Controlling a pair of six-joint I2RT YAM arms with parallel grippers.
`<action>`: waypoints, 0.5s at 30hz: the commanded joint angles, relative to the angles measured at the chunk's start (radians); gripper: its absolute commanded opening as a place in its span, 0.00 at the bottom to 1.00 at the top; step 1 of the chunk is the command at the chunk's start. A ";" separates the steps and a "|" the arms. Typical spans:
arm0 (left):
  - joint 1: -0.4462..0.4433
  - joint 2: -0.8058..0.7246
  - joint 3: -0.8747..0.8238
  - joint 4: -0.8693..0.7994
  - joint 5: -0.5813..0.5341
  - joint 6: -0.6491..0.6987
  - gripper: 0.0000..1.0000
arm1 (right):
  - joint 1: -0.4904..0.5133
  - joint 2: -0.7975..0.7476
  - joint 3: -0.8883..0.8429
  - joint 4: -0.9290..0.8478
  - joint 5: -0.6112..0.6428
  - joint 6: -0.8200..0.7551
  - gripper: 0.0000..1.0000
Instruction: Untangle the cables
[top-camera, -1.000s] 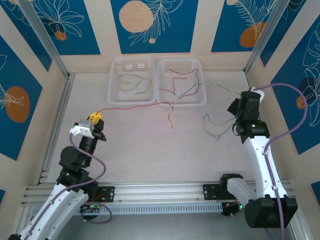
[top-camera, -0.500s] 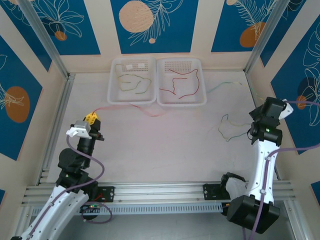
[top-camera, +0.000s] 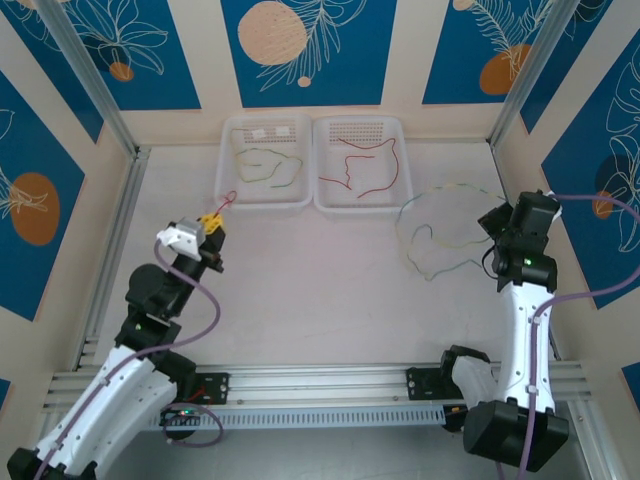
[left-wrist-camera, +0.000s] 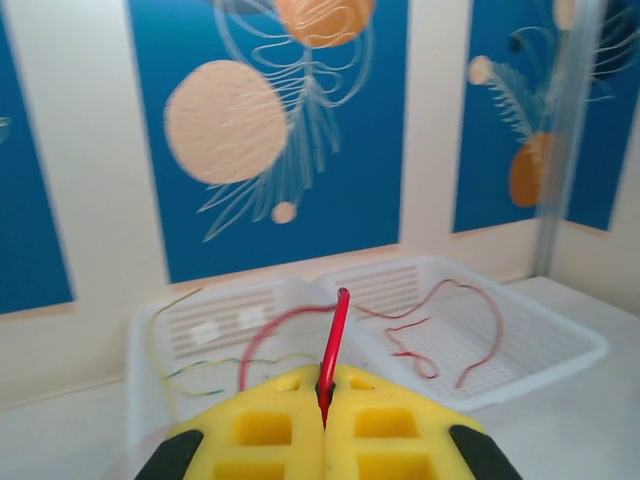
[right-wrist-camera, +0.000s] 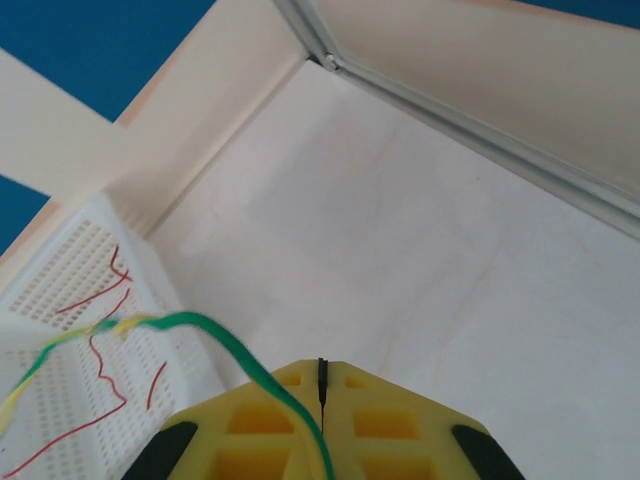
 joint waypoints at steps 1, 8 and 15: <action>0.009 0.080 0.100 0.013 0.195 -0.050 0.00 | 0.031 -0.034 -0.022 0.043 0.008 -0.005 0.00; -0.002 0.242 0.208 0.104 0.262 -0.111 0.00 | 0.055 -0.053 -0.051 0.072 0.032 -0.027 0.00; -0.038 0.450 0.384 0.120 0.304 -0.096 0.00 | 0.057 -0.085 -0.082 0.086 0.049 -0.028 0.00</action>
